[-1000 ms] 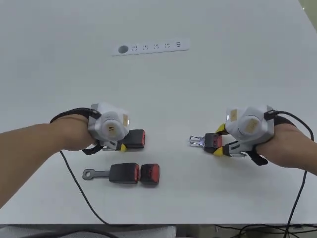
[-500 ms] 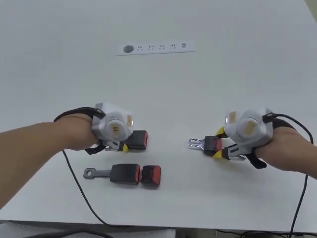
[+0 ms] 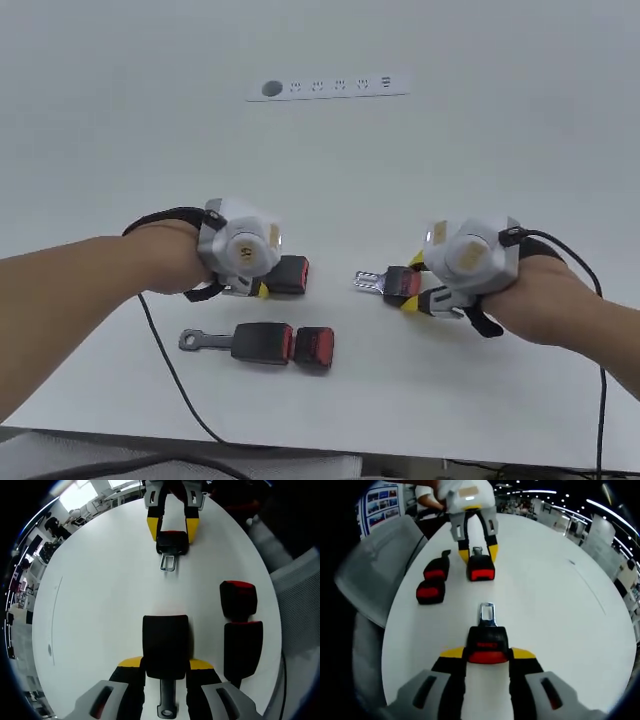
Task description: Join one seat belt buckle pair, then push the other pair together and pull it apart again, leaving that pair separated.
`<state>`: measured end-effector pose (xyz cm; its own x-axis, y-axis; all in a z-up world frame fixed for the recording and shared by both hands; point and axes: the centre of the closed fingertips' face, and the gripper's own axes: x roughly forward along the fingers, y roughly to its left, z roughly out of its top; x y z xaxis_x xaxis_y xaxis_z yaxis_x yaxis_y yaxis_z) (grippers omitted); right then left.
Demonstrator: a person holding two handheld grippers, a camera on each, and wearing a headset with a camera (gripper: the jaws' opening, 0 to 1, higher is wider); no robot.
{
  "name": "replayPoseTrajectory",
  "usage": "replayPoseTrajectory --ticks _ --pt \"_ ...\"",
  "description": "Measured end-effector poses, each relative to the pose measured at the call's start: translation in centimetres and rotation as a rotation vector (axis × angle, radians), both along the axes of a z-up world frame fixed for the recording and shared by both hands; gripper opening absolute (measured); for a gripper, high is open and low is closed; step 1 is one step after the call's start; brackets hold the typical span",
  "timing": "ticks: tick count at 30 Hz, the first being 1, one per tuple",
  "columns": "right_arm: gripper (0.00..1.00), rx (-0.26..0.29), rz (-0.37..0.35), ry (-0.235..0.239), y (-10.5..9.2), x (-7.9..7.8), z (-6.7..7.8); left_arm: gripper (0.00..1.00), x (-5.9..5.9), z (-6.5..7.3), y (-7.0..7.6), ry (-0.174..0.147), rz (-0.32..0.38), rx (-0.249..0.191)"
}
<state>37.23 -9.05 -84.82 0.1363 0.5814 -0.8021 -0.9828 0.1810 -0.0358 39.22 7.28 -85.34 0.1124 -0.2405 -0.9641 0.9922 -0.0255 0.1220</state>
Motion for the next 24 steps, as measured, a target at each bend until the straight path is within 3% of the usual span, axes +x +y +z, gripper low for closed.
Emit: replayPoseTrajectory --ticks 12,24 --pt "0.32 0.003 0.039 -0.004 4.0 0.7 0.0 0.32 0.0 0.0 0.0 -0.004 0.004 0.009" --pt "0.32 -0.026 0.066 0.0 6.2 0.8 -0.2 0.32 -0.1 0.0 0.1 -0.004 -0.005 0.02"
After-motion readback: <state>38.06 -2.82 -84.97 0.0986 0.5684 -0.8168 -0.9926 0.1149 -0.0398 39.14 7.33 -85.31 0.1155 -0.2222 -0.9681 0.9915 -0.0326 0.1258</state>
